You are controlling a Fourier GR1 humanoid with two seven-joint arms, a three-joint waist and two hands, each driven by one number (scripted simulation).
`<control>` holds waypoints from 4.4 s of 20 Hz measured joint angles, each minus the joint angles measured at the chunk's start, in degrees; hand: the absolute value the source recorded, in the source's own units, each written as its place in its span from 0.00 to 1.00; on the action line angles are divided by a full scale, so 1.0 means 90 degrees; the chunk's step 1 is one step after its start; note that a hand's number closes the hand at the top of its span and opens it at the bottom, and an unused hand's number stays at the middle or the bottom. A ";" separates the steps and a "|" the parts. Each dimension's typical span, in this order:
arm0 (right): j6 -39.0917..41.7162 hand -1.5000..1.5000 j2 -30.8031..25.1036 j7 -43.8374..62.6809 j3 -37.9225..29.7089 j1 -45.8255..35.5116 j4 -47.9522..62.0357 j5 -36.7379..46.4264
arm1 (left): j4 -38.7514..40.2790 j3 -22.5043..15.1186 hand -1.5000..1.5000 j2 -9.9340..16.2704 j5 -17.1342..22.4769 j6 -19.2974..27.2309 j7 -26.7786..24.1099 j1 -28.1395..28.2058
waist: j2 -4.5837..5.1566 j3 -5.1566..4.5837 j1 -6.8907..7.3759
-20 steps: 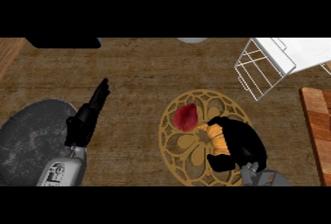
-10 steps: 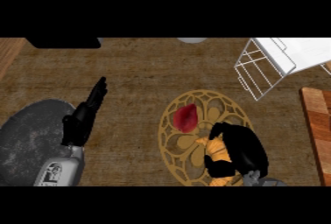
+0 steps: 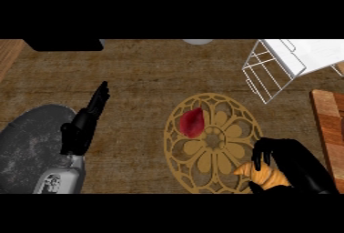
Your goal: Pick the croissant from the placemat and place it in the tiered shelf
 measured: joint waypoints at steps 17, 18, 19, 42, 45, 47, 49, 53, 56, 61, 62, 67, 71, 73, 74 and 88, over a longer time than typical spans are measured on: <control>0.0386 1.00 -0.0225 0.1489 -0.3273 -0.0568 -0.2768 -0.3459 | 0.0232 0.0111 0.50 0.0020 0.0022 -0.0077 -0.0121 -0.0128 | -0.0001 -0.0008 0.0016; 0.0380 1.00 -0.0332 0.1728 -0.3454 -0.0750 -0.2846 -0.3599 | 0.0212 0.0106 0.50 0.0021 0.0012 -0.0075 -0.0107 -0.0122 | -0.0001 -0.0009 0.0021; 0.0321 1.00 -0.0400 0.1925 -0.3569 -0.0960 -0.2845 -0.3659 | 0.0192 0.0035 0.50 -0.0045 -0.0032 -0.0041 -0.0134 -0.0087 | -0.0001 -0.0009 0.0032; -0.0593 1.00 -0.2384 0.1755 -0.4177 -0.4694 0.1036 -0.2829 | 0.0363 0.0081 0.50 -0.0149 -0.0107 -0.0062 -0.0172 -0.0261 | 0.0022 -0.0007 0.0112; -0.0752 1.00 -0.2479 0.1387 -0.4051 -0.4962 0.1607 -0.2607 | 0.0382 0.0106 0.50 -0.0136 -0.0106 -0.0081 -0.0106 -0.0312 | 0.0024 -0.0006 0.0118; -0.0838 1.00 -0.2577 0.1144 -0.3980 -0.5132 0.1913 -0.2452 | 0.0421 0.0137 0.50 -0.0129 -0.0111 -0.0071 -0.0110 -0.0348 | 0.0024 -0.0006 0.0117; -0.1028 1.00 -0.2607 0.0786 -0.3821 -0.5253 0.2279 -0.2167 | 0.0386 0.0120 0.50 -0.0134 -0.0117 -0.0083 -0.0126 -0.0315 | 0.0028 -0.0005 0.0134; -0.1308 1.00 -0.2622 0.0218 -0.3599 -0.5554 0.3003 -0.1808 | 0.0323 0.0062 0.50 -0.0182 -0.0159 -0.0065 -0.0139 -0.0196 | 0.0027 -0.0005 0.0141; -0.1706 1.00 -0.2485 -0.0047 -0.3368 -0.5749 0.3460 -0.1409 | 0.0252 -0.0011 0.50 -0.0227 -0.0209 -0.0045 -0.0179 -0.0100 | 0.0029 -0.0004 0.0155; -0.2483 1.00 -0.2169 -0.0879 -0.2954 -0.5935 0.4134 -0.0760 | 0.0192 0.0050 0.50 -0.0145 -0.0166 -0.0122 -0.0174 -0.0097 | 0.0036 -0.0005 0.0177; -0.2611 1.00 -0.2135 -0.1098 -0.2989 -0.5999 0.4387 -0.0743 | 0.0219 0.0079 0.50 -0.0135 -0.0130 -0.0151 -0.0204 -0.0118 | 0.0039 -0.0005 0.0176; -0.2880 1.00 -0.1941 -0.1620 -0.3424 -0.6447 0.5370 -0.1120 | 0.0317 0.0052 0.50 -0.0210 -0.0177 -0.0096 -0.0187 -0.0233 | 0.0048 0.0000 0.0197; -0.3069 1.00 -0.1744 -0.2249 -0.3780 -0.6716 0.6202 -0.1532 | 0.0230 0.0018 0.50 -0.0199 -0.0202 -0.0115 -0.0129 -0.0205 | 0.0055 0.0000 0.0216; -0.3103 1.00 -0.1759 -0.2496 -0.3883 -0.6902 0.6645 -0.1632 | 0.0280 0.0071 0.50 -0.0169 -0.0164 -0.0149 -0.0193 -0.0186 | 0.0053 0.0000 0.0206; -0.3137 1.00 -0.1747 -0.2618 -0.3911 -0.6955 0.6809 -0.1666 | 0.0326 0.0055 0.50 -0.0197 -0.0196 -0.0118 -0.0215 -0.0197 | 0.0051 0.0000 0.0195; -0.4323 0.00 -0.2342 -0.2929 -0.3893 -0.7390 0.8999 -0.0892 | 0.0271 0.0086 0.50 -0.0160 -0.0175 -0.0195 -0.0082 -0.0310 | 0.0073 -0.0002 0.0231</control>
